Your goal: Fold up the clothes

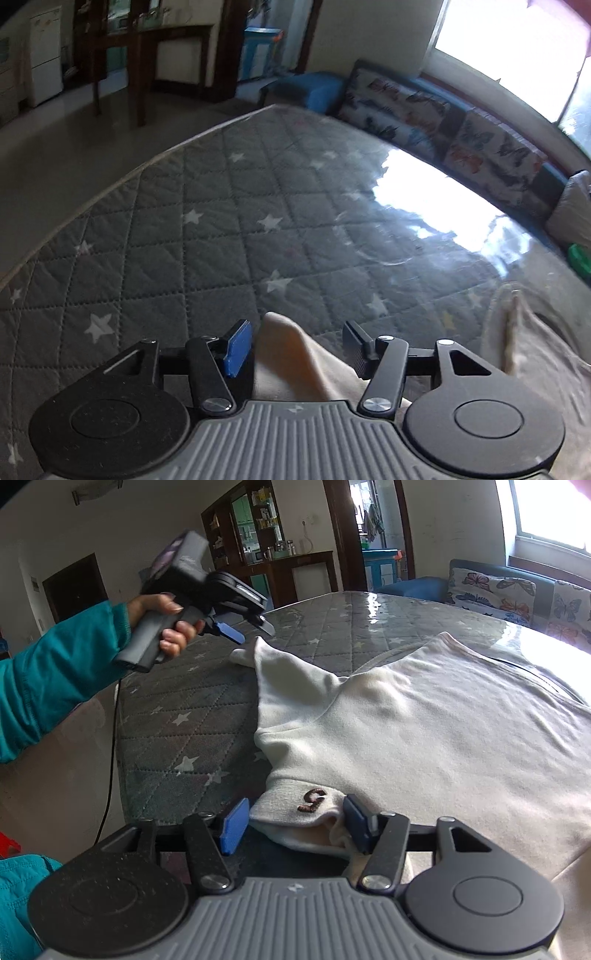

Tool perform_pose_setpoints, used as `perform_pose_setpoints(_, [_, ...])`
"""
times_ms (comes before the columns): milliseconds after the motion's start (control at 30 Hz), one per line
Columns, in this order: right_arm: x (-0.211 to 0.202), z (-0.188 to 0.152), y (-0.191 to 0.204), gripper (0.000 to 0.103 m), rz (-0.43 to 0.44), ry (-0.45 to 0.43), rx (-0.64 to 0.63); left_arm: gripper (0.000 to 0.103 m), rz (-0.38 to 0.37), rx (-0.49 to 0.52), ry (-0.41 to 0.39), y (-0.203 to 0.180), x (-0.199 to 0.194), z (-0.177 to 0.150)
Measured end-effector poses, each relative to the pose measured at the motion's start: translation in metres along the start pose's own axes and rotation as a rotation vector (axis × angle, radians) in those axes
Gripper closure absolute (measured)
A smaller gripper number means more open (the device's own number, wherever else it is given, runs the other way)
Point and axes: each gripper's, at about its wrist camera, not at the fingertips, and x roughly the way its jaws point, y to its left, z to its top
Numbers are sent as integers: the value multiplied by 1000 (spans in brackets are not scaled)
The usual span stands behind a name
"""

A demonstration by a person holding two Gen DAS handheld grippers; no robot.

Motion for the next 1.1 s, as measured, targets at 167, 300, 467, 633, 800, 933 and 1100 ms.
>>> perform_pose_setpoints(167, [1,-1,0,41,4,-11,3,55,45,-12,26,-4,14,6])
perform_pose_setpoints(300, [1,-2,1,36,10,-15,3,83,18,-19,26,-3,17,10])
perform_pose_setpoints(467, [1,-2,2,36,12,-18,4,90,-86,-4,-83,0,-1,9])
perform_pose_setpoints(633, [3,-2,2,36,9,-20,6,89,-370,31,-342,24,-47,-10])
perform_pose_setpoints(800, [3,-1,2,35,12,-14,2,80,-173,172,-376,43,-48,-39])
perform_pose_setpoints(933, [3,1,3,35,8,-7,-6,69,-34,151,-280,61,-30,-48])
perform_pose_setpoints(1100, [1,7,10,36,-27,-30,-38,45,-81,53,-234,64,-32,-44])
